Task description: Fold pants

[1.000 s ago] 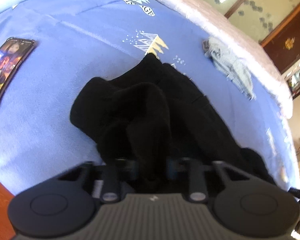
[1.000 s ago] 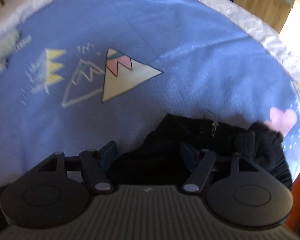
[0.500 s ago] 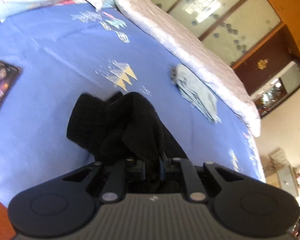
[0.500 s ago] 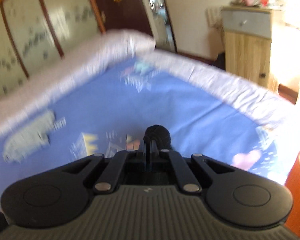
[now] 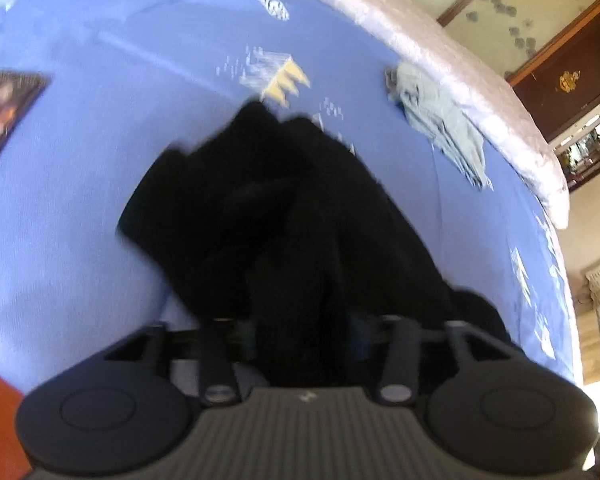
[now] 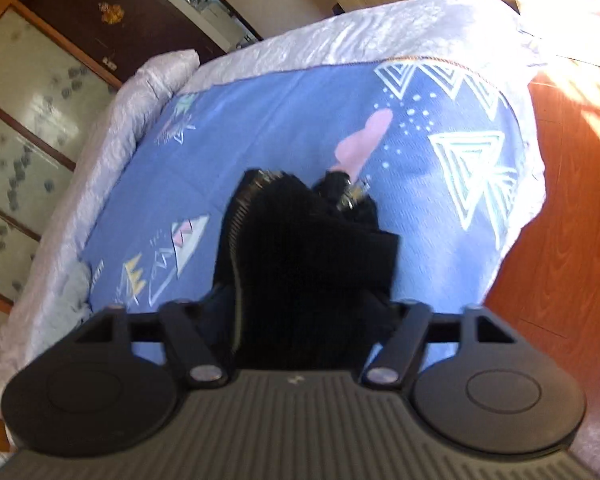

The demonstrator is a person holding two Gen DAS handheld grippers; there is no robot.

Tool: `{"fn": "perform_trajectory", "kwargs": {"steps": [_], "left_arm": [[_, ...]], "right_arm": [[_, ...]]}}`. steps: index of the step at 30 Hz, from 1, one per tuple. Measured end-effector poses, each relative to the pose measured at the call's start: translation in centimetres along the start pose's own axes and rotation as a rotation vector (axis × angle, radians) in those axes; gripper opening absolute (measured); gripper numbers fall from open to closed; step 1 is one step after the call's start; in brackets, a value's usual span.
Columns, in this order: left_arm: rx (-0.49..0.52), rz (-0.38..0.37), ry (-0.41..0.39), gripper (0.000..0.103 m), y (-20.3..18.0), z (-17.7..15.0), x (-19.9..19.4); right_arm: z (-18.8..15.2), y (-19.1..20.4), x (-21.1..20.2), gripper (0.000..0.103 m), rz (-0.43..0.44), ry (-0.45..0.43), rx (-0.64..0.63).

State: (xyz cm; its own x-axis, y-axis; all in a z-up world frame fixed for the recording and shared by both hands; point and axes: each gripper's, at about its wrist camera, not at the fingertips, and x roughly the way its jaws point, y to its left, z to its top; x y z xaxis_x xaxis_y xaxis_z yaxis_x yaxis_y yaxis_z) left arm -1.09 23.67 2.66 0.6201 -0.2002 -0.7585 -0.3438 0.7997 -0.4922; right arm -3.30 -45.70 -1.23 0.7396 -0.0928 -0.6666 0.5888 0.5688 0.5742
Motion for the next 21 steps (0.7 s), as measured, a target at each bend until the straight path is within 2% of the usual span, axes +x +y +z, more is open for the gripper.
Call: {"fn": "perform_trajectory", "kwargs": {"steps": [2, 3, 4, 5, 6, 7, 8, 12, 15, 19, 21], "left_arm": [[0.01, -0.002, 0.01, 0.053, -0.3, 1.2, 1.6], [0.003, 0.006, 0.023, 0.05, -0.6, 1.6, 2.5], [-0.002, 0.024, 0.044, 0.037, -0.9, 2.0, 3.9], [0.004, 0.042, 0.062, 0.015, -1.2, 2.2, 5.2], [0.009, 0.069, 0.071, 0.014, -1.7, 2.4, 6.3], [0.02, 0.068, 0.05, 0.011, -2.4, 2.7, 6.9], [0.033, 0.058, 0.045, 0.01, -3.2, 3.0, 7.4], [0.022, 0.008, 0.036, 0.009, -5.3, 5.9, 8.5], [0.003, -0.07, -0.073, 0.009, -7.9, 10.7, 6.5], [0.032, -0.146, -0.277, 0.009, -11.3, 16.0, 0.5], [0.015, -0.2, -0.367, 0.009, -12.1, 18.0, -2.6]], "right_arm": [[0.1, 0.9, 1.8, 0.086, -0.019, 0.015, -0.031], [0.3, 1.5, 2.9, 0.087, -0.038, 0.023, -0.061], [0.2, 2.3, 3.7, 0.087, -0.057, 0.006, -0.099], [-0.2, 3.6, 4.4, 0.08, -0.083, -0.005, -0.163], [-0.3, 4.9, 5.0, 0.067, -0.11, 0.0, -0.239], [-0.7, 6.0, 5.9, 0.04, -0.148, 0.002, -0.303], [-0.9, 6.9, 6.7, 0.025, -0.14, 0.003, -0.334], [0.9, 9.4, 10.1, 0.019, -0.08, 0.001, -0.33], [4.3, 12.8, 12.0, 0.015, 0.035, -0.031, -0.252], [9.2, 20.1, 10.5, 0.015, 0.178, -0.193, -0.258], [11.6, 22.5, 9.2, 0.015, 0.26, -0.262, -0.226]]}}
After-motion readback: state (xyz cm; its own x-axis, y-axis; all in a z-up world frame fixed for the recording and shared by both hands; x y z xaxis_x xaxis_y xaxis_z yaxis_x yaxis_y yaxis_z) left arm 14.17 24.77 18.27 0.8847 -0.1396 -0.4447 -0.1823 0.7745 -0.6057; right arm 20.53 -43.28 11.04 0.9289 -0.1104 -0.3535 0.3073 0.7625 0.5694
